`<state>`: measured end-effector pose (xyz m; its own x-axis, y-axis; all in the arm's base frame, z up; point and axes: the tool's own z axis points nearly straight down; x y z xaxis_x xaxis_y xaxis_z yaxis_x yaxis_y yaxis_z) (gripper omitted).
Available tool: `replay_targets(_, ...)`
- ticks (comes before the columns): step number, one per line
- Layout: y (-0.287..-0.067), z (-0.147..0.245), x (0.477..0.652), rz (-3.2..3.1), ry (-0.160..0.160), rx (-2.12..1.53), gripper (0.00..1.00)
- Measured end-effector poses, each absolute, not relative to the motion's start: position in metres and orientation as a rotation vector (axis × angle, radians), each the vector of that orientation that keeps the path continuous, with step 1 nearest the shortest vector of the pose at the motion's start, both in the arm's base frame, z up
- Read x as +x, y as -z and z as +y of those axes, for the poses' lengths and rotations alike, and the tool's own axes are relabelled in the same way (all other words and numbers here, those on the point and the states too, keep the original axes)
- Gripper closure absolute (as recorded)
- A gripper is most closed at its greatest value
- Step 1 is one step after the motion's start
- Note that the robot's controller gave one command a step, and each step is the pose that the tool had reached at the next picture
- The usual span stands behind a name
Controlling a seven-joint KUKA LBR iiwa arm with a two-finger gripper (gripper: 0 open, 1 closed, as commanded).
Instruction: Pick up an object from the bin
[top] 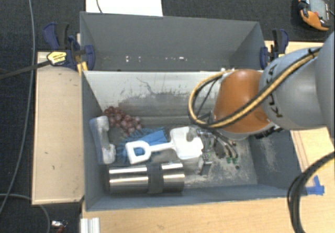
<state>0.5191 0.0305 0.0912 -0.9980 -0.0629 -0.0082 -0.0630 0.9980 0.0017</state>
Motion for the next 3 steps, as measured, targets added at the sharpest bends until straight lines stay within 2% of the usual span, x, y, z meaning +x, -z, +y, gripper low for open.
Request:
replay_targets(1, -0.087, 0.032, 0.533, 3.09, -0.008, 0.459, 0.0)
replay_targets(2, -0.08, 0.015, 0.502, 3.14, -0.003, -0.065, 0.0)
replay_targets(3, -0.099, 0.027, 0.529, 3.085, -0.011, 0.435, 0.0)
